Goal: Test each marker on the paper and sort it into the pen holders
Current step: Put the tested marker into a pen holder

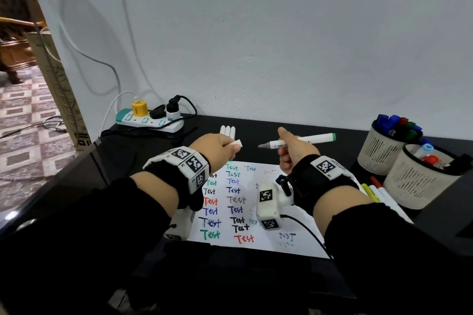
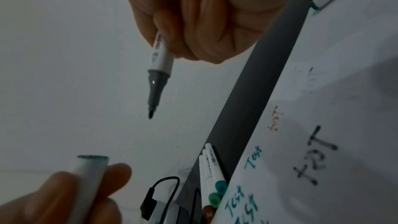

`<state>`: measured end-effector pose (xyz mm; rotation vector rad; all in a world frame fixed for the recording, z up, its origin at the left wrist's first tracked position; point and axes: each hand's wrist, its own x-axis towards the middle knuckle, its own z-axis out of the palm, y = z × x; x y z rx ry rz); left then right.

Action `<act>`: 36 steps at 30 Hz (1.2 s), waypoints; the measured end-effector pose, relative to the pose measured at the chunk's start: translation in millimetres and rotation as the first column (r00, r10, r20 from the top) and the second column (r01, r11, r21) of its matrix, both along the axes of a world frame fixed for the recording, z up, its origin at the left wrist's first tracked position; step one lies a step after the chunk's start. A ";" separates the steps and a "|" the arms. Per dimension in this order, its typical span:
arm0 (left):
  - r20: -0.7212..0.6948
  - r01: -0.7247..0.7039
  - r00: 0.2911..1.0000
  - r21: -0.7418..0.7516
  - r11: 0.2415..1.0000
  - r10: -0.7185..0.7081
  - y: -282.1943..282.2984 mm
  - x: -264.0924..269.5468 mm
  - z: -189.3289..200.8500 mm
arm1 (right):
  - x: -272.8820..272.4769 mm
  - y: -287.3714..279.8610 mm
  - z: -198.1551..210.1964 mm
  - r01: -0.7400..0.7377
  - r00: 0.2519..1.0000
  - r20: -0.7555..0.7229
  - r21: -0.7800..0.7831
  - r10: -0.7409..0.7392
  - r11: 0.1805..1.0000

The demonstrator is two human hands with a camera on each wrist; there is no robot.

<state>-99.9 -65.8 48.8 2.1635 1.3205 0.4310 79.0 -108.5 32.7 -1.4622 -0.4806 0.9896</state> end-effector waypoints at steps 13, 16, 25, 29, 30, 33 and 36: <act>-0.092 -0.071 0.994 -0.046 0.996 0.067 21.4 9.7 -19.4 | -3.0 21.4 -45.0 0.038 0.988 0.156 -0.127 -0.018 0.991; -0.148 -0.060 0.988 -0.053 0.997 0.052 25.3 10.8 -23.1 | -1.0 26.1 -51.0 -0.003 0.964 0.263 -0.138 0.039 0.990; -0.248 -0.005 0.969 -0.042 0.999 -0.005 22.2 13.8 -26.3 | 2.8 26.2 -62.7 -0.073 0.881 0.454 -0.149 0.134 0.986; -0.255 -0.006 0.967 -0.044 0.999 -0.005 21.6 13.7 -26.8 | 1.7 25.8 -64.5 -0.081 0.852 0.504 -0.141 0.141 0.987; -0.255 -0.010 0.967 -0.045 0.999 -0.002 21.1 13.8 -26.3 | 1.4 25.5 -64.8 -0.082 0.846 0.514 -0.138 0.142 0.987; -0.262 -0.019 0.965 -0.047 0.999 0.006 20.0 13.8 -24.8 | 0.1 25.5 -65.1 -0.102 0.817 0.549 -0.158 0.173 0.982; -0.256 -0.022 0.967 -0.052 0.998 0.008 19.5 13.5 -24.6 | 0.2 25.9 -64.7 -0.099 0.801 0.569 -0.177 0.183 0.979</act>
